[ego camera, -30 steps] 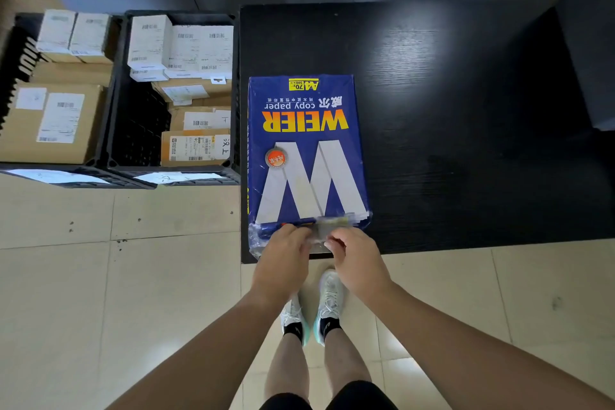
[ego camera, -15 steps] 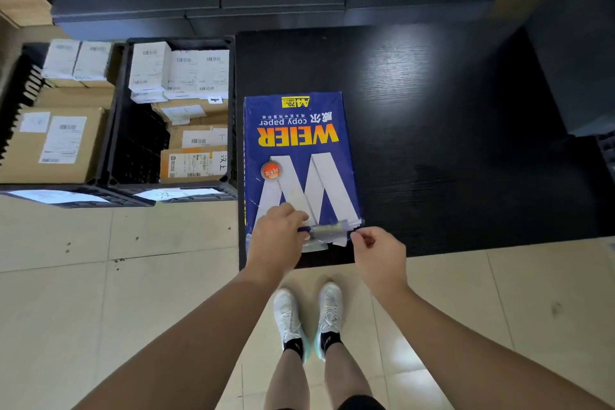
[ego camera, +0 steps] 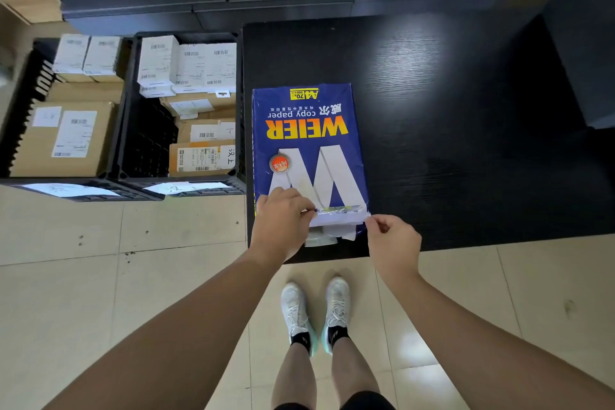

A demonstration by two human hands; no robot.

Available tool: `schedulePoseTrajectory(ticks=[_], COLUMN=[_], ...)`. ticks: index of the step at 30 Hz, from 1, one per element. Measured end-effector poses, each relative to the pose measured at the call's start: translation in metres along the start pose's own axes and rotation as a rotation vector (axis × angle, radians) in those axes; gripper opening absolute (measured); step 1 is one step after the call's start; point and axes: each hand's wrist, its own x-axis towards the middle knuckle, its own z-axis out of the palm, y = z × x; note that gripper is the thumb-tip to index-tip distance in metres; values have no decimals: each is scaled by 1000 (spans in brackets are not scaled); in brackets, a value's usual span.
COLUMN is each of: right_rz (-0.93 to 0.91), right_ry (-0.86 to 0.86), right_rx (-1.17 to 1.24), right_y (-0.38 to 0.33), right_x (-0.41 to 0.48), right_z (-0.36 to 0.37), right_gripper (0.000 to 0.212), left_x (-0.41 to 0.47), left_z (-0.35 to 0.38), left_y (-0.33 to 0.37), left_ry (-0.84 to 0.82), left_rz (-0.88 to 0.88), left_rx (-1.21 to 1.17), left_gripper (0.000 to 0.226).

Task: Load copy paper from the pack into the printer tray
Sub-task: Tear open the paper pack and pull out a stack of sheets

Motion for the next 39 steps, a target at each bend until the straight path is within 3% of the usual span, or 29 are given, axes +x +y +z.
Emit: schedulePoseTrajectory(ticks=[16, 23, 36, 39], right_rz=[-59, 63, 170, 181], right_ry=[29, 48, -56, -64], right_rx=[-177, 3, 167, 231], right_y=[-9, -15, 21, 15], right_x=[-5, -2, -22, -15], right_z=[7, 7, -5, -10], right_gripper=[36, 14, 8, 15], left_x=[-3, -3, -4, -6], left_z=[-4, -4, -3, -2], left_y=[4, 4, 5, 6], left_ry=[-32, -36, -39, -49], left_rz=[-23, -21, -35, -46], left_rx=[16, 28, 38, 22], left_gripper=[20, 20, 21, 20])
